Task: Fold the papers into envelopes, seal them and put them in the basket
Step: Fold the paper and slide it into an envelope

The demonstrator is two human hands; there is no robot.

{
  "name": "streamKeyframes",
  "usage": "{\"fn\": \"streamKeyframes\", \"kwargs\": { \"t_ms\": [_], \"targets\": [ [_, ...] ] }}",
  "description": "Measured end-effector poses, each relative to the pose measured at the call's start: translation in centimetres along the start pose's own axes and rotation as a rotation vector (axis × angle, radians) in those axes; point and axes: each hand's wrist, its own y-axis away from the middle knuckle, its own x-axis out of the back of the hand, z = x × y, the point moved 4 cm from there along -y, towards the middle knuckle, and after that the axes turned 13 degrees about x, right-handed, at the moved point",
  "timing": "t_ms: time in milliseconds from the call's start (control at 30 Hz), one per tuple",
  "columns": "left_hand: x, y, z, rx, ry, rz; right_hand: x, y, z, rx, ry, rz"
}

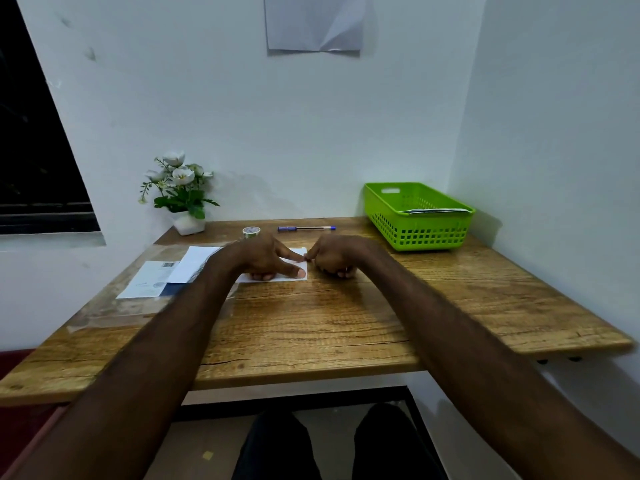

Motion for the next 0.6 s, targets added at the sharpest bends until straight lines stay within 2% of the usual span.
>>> {"fn": "streamKeyframes", "kwargs": {
  "t_ms": [100,300,600],
  "targets": [
    [0.1,-0.1,-0.1,0.003,0.010,-0.002,-0.1,0.0,-0.4,-0.015,0.017,-0.020],
    [0.2,-0.1,0.0,0.010,-0.054,-0.027,0.2,-0.2,-1.5,0.022,0.257,-0.005],
    [0.2,-0.3,-0.3,-0.006,-0.009,-0.058,0.2,-1.4,-1.8,-0.028,0.305,-0.040]
  ]
}}
